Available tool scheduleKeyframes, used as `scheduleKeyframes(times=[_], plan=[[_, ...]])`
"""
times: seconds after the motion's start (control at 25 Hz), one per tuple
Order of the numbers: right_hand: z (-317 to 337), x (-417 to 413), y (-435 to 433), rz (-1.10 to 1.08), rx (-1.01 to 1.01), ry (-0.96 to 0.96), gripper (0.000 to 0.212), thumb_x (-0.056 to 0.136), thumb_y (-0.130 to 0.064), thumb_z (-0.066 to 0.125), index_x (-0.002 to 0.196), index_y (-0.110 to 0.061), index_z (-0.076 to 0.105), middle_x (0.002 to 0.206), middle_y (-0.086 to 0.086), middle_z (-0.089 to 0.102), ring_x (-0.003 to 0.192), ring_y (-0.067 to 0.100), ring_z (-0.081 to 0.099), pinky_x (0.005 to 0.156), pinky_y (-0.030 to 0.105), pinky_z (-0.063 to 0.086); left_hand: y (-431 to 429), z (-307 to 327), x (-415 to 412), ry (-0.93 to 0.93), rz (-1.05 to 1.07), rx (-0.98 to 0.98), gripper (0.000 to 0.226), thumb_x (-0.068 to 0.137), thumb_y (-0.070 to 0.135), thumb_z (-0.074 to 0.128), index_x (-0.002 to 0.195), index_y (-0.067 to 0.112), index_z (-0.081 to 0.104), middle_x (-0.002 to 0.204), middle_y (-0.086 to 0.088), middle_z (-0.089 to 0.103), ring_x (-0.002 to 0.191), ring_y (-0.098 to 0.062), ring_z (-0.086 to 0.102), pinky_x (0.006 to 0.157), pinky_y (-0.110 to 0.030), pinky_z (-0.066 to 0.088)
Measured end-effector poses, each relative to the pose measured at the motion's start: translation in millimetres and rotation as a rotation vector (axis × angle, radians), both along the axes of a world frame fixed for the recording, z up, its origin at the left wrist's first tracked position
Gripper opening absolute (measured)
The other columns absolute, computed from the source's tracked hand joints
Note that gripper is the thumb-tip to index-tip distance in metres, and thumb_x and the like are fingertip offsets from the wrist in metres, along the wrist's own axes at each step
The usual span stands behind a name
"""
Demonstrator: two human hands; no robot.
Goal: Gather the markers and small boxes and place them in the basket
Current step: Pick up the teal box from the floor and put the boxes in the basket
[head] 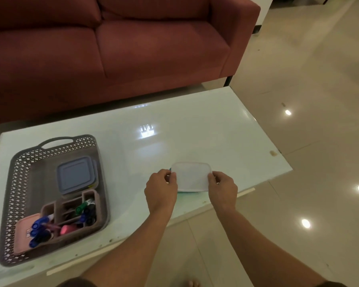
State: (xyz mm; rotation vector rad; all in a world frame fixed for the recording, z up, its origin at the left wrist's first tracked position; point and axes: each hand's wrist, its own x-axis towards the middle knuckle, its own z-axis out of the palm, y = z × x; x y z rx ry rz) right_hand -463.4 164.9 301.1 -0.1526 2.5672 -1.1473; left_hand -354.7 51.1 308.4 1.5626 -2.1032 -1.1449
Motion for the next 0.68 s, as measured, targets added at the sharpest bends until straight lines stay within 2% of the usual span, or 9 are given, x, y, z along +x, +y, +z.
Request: scheduleKeyframes(times=[0.08,0.16,0.28,0.36,0.52,0.68], plan=[[-8,-5,-5,0.021,0.068,0.002,0.023,0.1,-0.024,0.055,0.083,-0.018,0.069,0.081,0.003,0.069,0.065,0.003,0.056,0.052,0.015,0.034,-3,-3,-3,-0.005,0.015,0.0,0.022,0.098,0.033,0.06,0.112,0.022,0.072,0.093,0.006,0.07,0.08,-0.014,0.064,0.073,-0.026,0.042],[-15,-7,-6,0.042,0.122,-0.009,0.025,0.099,-0.025,0.055,0.08,-0.017,0.07,0.082,0.004,0.067,0.065,0.008,0.058,0.051,0.017,0.034,-5,-8,-4,-0.025,0.017,0.012,0.029,0.098,0.034,0.06,0.122,0.023,0.069,0.093,0.006,0.07,0.084,-0.015,0.064,0.079,-0.028,0.046],[-17,-7,-9,0.086,0.167,-0.036,0.028,0.098,-0.024,0.053,0.072,-0.017,0.063,0.07,0.002,0.062,0.061,0.016,0.056,0.049,0.022,0.034,-9,-16,-4,-0.074,0.012,0.03,0.036,0.098,0.035,0.059,0.132,0.023,0.065,0.096,0.004,0.071,0.095,-0.019,0.067,0.089,-0.033,0.05],[-15,-9,-11,0.103,0.191,-0.047,0.029,0.097,-0.023,0.054,0.073,-0.014,0.067,0.067,0.002,0.065,0.059,0.016,0.057,0.048,0.023,0.036,-12,-21,-5,-0.11,0.012,0.049,0.032,0.099,0.033,0.057,0.126,0.023,0.069,0.096,0.002,0.073,0.093,-0.02,0.068,0.082,-0.029,0.049],[-13,-15,-14,0.121,0.21,-0.064,0.027,0.096,-0.025,0.056,0.079,-0.014,0.074,0.071,0.002,0.071,0.062,0.014,0.062,0.05,0.021,0.04,-17,-23,-6,-0.139,0.037,0.085,0.021,0.097,0.031,0.059,0.102,0.02,0.077,0.091,0.004,0.076,0.078,-0.016,0.064,0.07,-0.024,0.041],[-10,-22,-18,0.126,0.216,-0.057,0.027,0.095,-0.025,0.054,0.078,-0.013,0.072,0.07,0.004,0.07,0.066,0.02,0.065,0.054,0.024,0.044,-26,-24,-12,-0.174,0.027,0.085,0.021,0.095,0.033,0.061,0.086,0.019,0.073,0.079,0.005,0.073,0.071,-0.016,0.064,0.064,-0.026,0.046]])
